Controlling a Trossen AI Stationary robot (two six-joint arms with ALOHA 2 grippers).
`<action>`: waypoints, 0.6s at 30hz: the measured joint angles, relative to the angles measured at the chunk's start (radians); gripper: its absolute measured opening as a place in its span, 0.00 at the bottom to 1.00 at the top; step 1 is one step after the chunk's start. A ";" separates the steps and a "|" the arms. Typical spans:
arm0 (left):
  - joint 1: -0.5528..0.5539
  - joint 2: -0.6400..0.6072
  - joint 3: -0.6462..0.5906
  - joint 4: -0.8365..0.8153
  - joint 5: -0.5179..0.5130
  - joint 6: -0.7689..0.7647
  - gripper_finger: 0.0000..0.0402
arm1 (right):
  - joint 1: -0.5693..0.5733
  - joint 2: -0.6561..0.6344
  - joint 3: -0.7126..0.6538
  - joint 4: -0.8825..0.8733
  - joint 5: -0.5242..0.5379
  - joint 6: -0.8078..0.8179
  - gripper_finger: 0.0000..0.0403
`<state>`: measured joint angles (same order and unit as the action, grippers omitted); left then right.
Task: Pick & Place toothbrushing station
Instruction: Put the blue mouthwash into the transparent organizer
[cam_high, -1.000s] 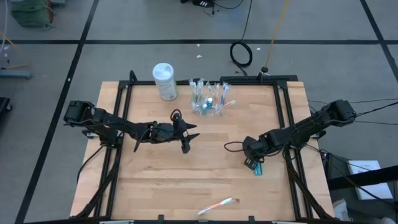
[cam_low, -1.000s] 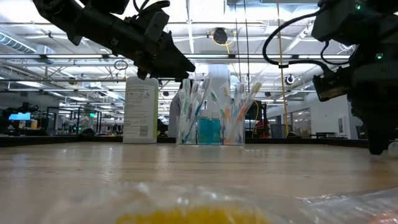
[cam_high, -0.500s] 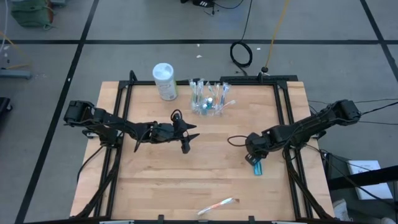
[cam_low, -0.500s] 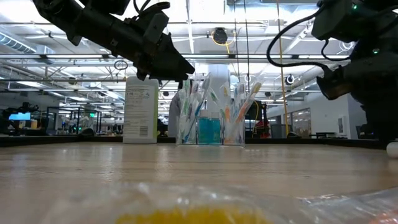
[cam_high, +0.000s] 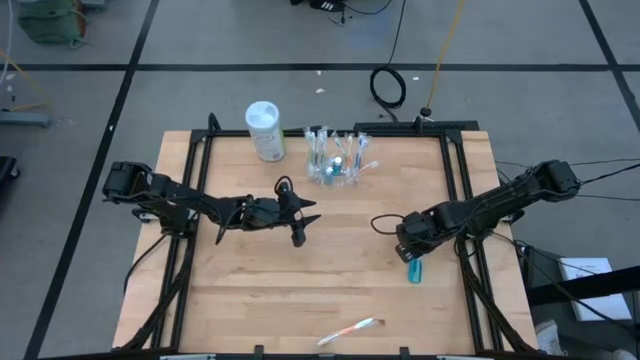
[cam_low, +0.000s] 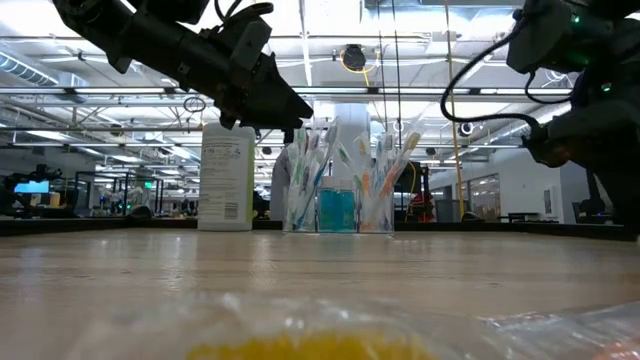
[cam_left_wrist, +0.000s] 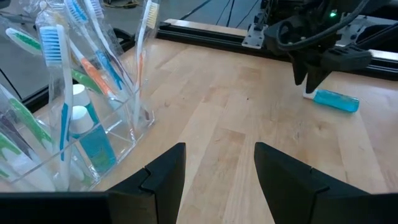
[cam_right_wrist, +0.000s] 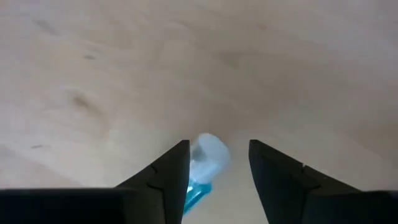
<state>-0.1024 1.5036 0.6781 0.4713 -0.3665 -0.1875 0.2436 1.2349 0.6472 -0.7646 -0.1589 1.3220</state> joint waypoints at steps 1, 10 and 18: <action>0.000 0.000 0.000 0.000 0.000 0.000 0.49 | 0.000 0.000 0.000 -0.013 0.000 0.017 0.40; 0.000 0.000 0.000 0.000 0.000 0.000 0.49 | 0.033 0.000 0.001 0.051 -0.003 0.128 0.40; 0.000 0.000 0.000 0.000 0.001 -0.022 0.49 | 0.025 -0.012 0.001 -0.040 -0.060 0.140 0.40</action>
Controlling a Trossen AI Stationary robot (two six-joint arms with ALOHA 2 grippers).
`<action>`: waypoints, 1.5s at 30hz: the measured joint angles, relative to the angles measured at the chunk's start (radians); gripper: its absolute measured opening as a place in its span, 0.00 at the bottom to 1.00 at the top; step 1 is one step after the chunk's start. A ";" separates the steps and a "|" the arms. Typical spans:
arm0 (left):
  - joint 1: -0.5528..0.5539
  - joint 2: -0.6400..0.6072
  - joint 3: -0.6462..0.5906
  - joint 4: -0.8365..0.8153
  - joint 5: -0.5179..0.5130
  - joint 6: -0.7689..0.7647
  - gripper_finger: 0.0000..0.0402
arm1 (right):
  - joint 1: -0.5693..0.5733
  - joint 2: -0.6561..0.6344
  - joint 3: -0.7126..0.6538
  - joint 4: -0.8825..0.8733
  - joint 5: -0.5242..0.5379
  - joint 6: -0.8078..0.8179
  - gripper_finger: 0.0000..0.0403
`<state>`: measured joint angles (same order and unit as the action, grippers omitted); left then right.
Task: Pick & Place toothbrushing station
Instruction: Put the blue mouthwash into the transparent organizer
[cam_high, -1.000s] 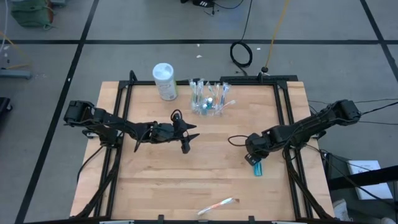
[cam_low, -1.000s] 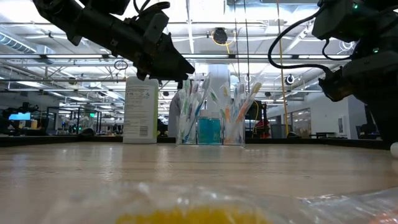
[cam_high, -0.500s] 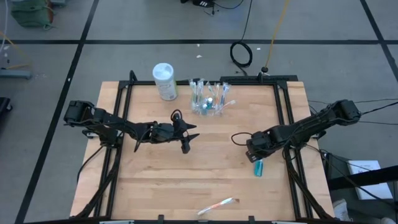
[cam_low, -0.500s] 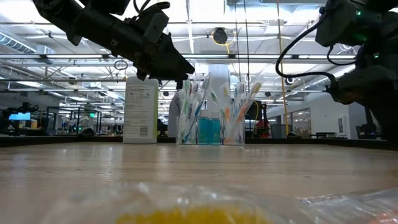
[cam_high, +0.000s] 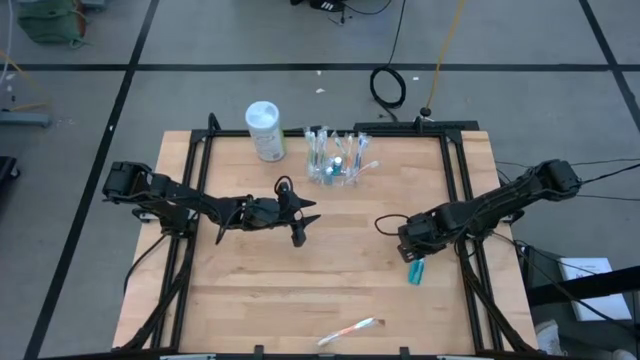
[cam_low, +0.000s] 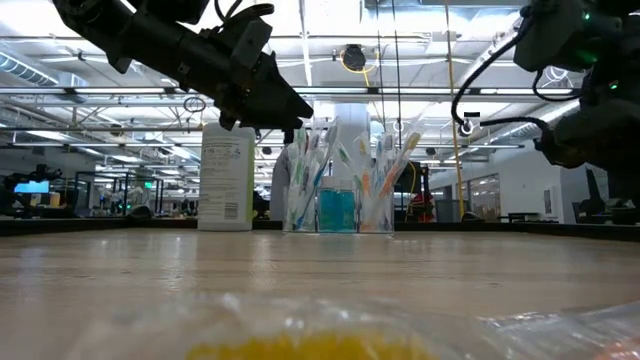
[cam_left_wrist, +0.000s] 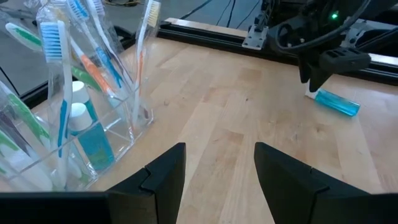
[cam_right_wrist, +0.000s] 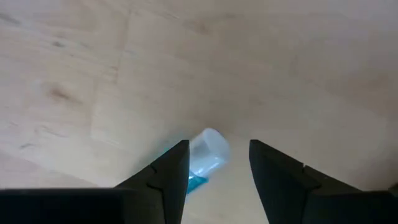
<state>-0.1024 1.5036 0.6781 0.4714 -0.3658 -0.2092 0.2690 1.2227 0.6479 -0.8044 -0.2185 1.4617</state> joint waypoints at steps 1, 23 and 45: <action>0.000 0.000 0.000 0.000 0.000 -0.003 0.49 | -0.001 -0.008 0.000 0.001 -0.002 0.000 0.40; 0.000 0.000 0.000 -0.012 0.001 0.018 0.49 | 0.098 -0.091 -0.145 0.195 0.086 0.455 0.39; 0.000 0.000 0.000 -0.027 0.001 0.023 0.49 | 0.101 -0.092 -0.196 0.323 0.123 0.399 0.33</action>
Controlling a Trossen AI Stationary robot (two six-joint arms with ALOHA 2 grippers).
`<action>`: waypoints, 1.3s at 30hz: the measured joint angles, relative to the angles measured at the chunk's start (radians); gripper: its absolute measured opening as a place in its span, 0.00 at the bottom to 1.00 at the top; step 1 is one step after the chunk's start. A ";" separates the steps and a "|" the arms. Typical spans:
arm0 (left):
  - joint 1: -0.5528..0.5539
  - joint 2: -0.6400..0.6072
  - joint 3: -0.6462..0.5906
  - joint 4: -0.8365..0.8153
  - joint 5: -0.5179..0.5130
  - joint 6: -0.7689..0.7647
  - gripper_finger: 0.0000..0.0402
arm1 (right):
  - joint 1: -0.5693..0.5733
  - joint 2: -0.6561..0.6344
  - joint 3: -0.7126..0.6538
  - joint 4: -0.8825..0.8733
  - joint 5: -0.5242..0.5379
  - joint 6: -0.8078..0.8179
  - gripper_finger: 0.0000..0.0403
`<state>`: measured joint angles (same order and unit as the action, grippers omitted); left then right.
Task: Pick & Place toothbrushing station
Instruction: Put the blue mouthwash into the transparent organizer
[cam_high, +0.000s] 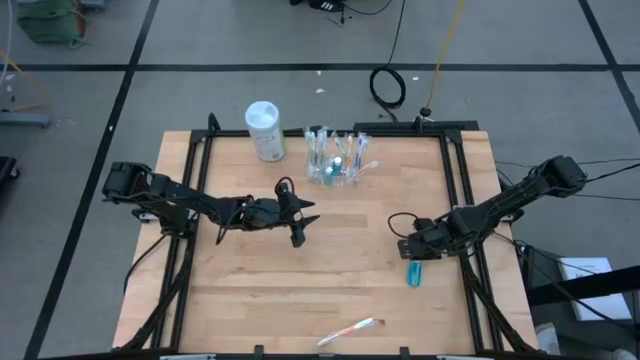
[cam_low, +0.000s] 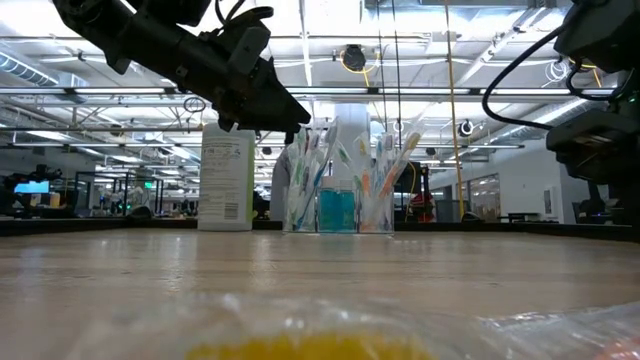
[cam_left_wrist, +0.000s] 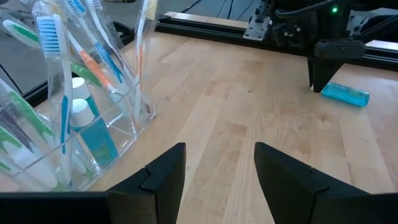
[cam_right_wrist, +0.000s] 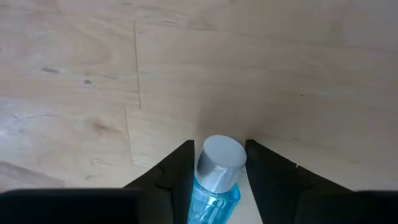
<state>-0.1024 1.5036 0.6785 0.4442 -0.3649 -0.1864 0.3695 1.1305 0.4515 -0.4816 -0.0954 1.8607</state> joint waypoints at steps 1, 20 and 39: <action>0.000 0.000 0.000 0.000 0.000 0.000 0.49 | 0.000 0.000 0.000 0.000 0.001 -0.013 0.32; 0.000 0.000 0.000 -0.010 -0.001 -0.002 0.49 | -0.139 -0.006 -0.006 0.718 0.389 -0.691 0.24; 0.000 0.000 0.000 -0.023 -0.002 -0.004 0.49 | -0.384 0.397 0.077 1.517 0.598 -1.782 0.24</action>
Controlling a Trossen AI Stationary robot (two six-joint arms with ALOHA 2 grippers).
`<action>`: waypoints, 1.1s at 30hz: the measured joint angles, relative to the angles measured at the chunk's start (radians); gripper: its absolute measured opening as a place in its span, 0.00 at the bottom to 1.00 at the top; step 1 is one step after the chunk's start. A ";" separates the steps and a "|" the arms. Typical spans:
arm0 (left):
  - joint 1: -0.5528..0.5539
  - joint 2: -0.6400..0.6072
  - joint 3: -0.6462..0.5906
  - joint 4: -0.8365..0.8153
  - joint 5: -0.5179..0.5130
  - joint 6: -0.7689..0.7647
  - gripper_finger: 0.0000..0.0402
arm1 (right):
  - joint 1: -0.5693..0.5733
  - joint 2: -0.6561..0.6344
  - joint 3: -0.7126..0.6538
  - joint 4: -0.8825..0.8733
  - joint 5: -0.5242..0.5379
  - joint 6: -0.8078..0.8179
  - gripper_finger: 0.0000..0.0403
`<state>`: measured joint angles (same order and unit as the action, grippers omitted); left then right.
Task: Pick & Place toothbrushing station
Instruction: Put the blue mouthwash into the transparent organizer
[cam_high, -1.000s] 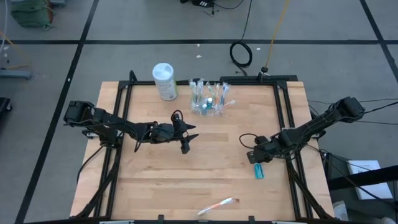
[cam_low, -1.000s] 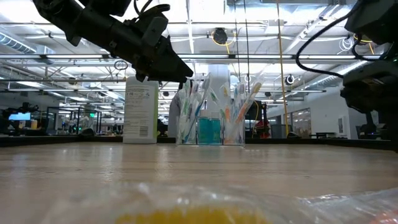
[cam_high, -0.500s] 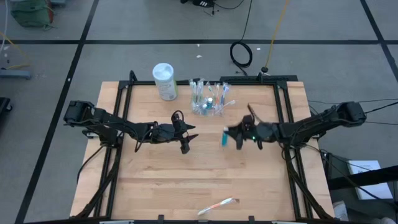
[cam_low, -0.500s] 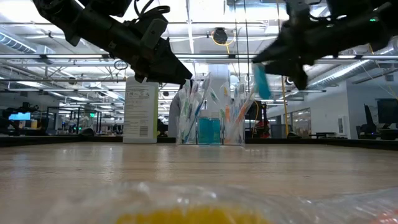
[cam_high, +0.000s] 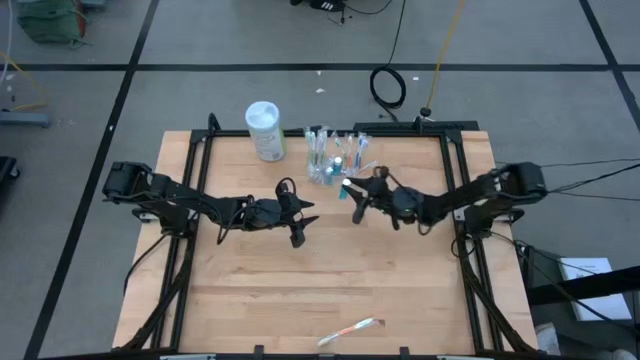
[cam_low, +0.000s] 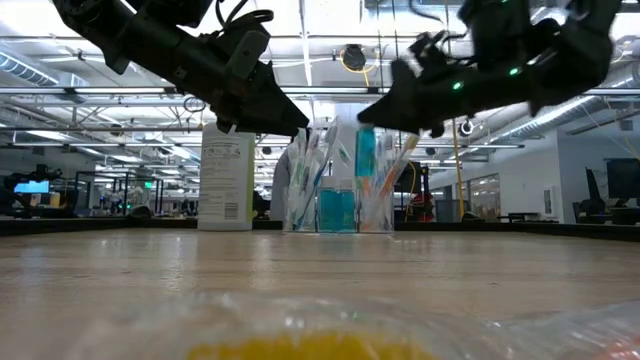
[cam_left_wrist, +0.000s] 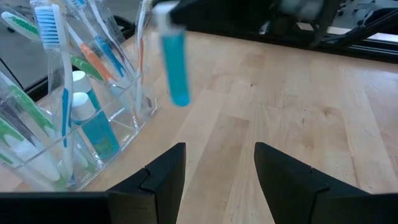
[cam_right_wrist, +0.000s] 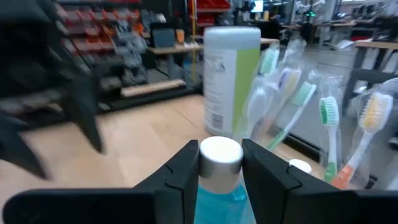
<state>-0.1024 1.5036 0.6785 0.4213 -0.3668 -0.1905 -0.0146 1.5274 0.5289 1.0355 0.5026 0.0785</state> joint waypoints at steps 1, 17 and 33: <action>0.000 0.000 0.000 0.000 0.000 0.000 0.49 | -0.011 0.029 0.018 -0.001 0.000 -0.020 0.24; 0.000 0.000 0.000 -0.001 0.000 0.003 0.49 | -0.181 0.162 0.183 -0.001 0.022 -0.116 0.24; 0.000 0.000 0.000 0.000 0.000 -0.001 0.49 | -0.204 0.270 0.185 0.011 -0.009 -0.063 0.24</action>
<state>-0.1024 1.5036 0.6785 0.4209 -0.3664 -0.1913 -0.2188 1.7979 0.7139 1.0461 0.4938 0.0151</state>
